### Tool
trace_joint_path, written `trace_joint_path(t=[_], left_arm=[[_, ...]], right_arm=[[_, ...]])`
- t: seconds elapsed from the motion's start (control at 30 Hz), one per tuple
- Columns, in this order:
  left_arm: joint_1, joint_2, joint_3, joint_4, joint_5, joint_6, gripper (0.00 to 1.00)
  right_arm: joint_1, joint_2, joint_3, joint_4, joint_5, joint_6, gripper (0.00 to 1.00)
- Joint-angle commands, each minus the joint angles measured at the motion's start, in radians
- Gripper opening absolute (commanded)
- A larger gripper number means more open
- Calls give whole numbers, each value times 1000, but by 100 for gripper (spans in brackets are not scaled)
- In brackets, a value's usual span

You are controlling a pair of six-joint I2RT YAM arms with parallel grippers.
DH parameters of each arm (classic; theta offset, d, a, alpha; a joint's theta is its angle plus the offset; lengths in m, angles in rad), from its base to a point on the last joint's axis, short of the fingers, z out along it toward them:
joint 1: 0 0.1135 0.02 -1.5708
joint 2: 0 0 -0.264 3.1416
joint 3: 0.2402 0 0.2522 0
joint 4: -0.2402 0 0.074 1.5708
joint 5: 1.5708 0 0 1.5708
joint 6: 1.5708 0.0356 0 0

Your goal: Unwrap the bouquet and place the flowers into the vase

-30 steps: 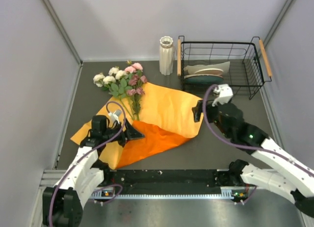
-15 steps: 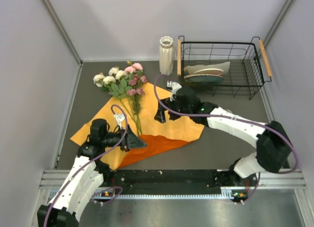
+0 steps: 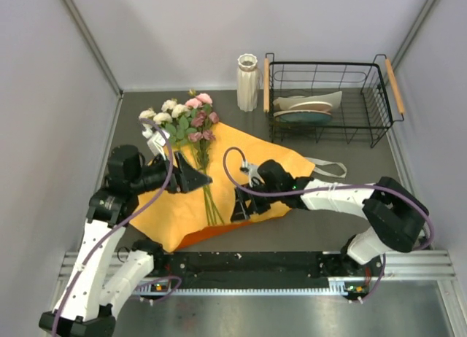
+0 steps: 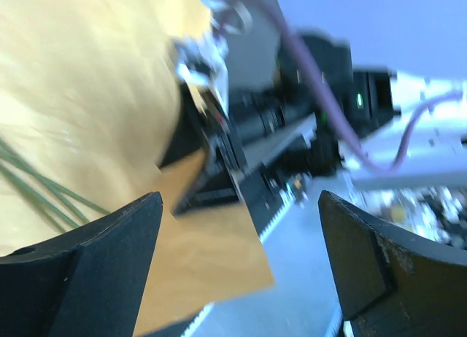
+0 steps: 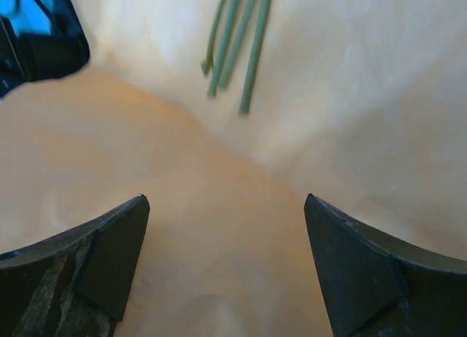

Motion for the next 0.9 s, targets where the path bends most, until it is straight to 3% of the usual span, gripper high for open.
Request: trace_joint_path(t=[0.0, 0.1, 0.23, 0.47, 0.57, 0.7, 0.8, 0.87], left_arm=[[-2, 58, 101, -73, -328, -2, 95], [-2, 107, 78, -30, -368, -51, 95], [-2, 138, -15, 111, -320, -105, 93], [-2, 149, -193, 229, -366, -182, 85], [-1, 164, -246, 300, -379, -182, 77], [-5, 327, -186, 291, -365, -101, 49], [-20, 481, -86, 213, -386, -18, 40], [-57, 573, -10, 177, -478, 40, 37]], right_arm=[[44, -109, -118, 101, 10, 35, 90], [59, -146, -205, 118, 49, 45, 90], [71, -185, -293, 108, 108, 39, 91], [67, -127, -103, -21, 263, -57, 90], [42, -47, 24, -50, 280, -57, 88], [-2, 12, 124, -44, 245, -30, 85], [-44, 44, 178, -40, 195, -27, 78], [-74, 45, 195, -37, 165, -24, 74]])
